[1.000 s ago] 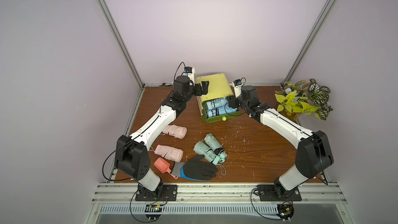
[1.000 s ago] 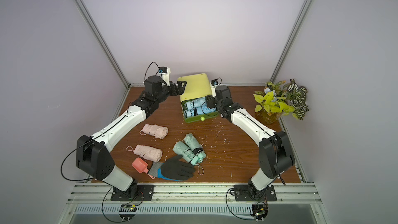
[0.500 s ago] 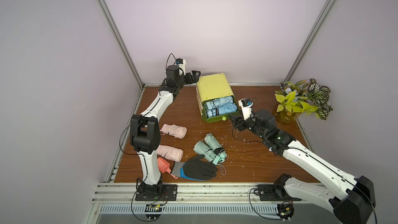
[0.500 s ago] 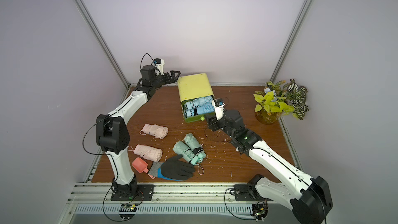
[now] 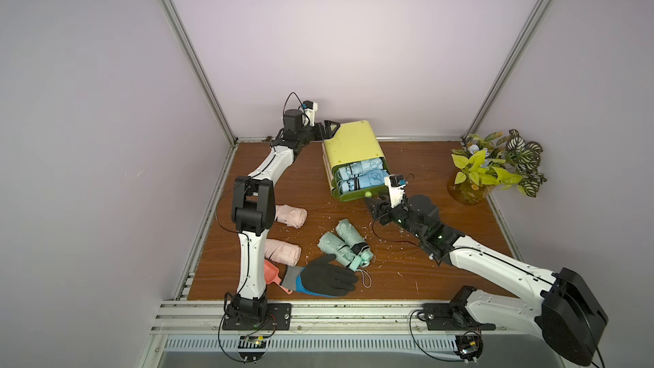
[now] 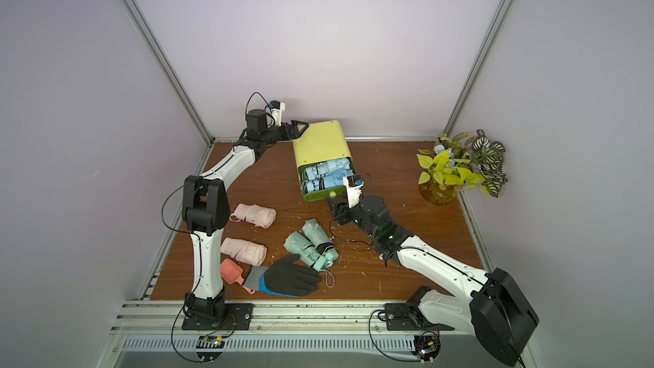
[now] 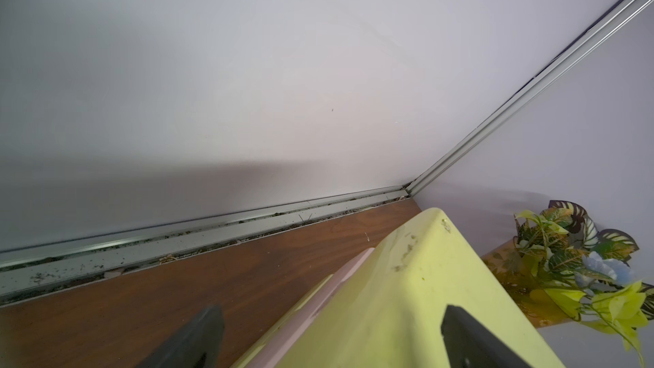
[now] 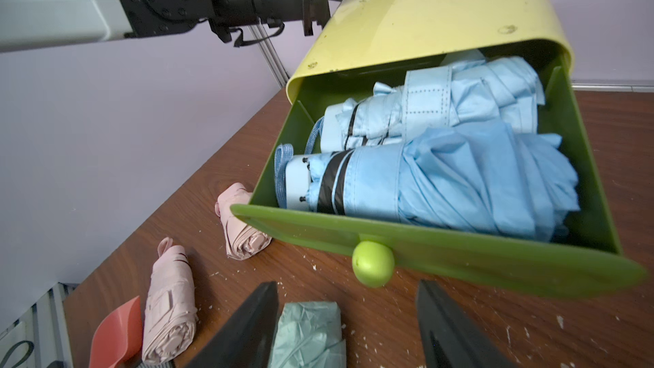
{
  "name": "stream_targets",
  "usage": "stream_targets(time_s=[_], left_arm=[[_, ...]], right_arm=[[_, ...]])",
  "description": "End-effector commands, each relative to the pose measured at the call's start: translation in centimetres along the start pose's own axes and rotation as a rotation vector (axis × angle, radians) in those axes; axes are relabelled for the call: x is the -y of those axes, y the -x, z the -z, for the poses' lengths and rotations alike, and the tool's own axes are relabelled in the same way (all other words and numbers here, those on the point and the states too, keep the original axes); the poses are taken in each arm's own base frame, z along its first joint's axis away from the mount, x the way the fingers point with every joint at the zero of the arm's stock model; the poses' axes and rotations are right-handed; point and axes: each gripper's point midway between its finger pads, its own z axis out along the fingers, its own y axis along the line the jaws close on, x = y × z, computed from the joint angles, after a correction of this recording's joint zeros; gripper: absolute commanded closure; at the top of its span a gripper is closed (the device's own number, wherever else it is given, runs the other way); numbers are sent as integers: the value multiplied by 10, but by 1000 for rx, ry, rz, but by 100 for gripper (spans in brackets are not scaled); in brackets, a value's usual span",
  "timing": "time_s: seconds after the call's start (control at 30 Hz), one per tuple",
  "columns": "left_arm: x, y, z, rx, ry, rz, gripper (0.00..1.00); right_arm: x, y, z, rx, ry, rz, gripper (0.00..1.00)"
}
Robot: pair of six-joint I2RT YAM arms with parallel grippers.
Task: Place the umbrella in the drawer by color
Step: Close the drawer in the storage box.
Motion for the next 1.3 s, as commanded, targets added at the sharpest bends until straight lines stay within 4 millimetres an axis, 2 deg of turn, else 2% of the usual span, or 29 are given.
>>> stream_targets(time_s=[0.0, 0.2, 0.47, 0.7, 0.83, 1.0, 1.27], left_arm=[[6, 6, 3, 30, -43, 13, 1], [11, -7, 2, 36, -84, 50, 0], [16, -9, 15, 87, -80, 90, 0], [25, -13, 13, 81, -107, 118, 0], [28, -15, 14, 74, -113, 118, 0], [33, -14, 18, 73, -122, 124, 0], [46, -10, 19, 65, -164, 139, 0]], right_arm=[[-14, 22, -8, 98, 60, -4, 31], [-16, 26, -26, 138, 72, 46, 30], [-28, 50, -44, 173, 93, 55, 31], [-37, 69, -64, 185, 102, 71, 31], [-40, 71, -86, 169, 104, 106, 30], [-42, 63, -115, 150, 124, 138, 30], [-42, 70, -128, 185, 121, 176, 28]])
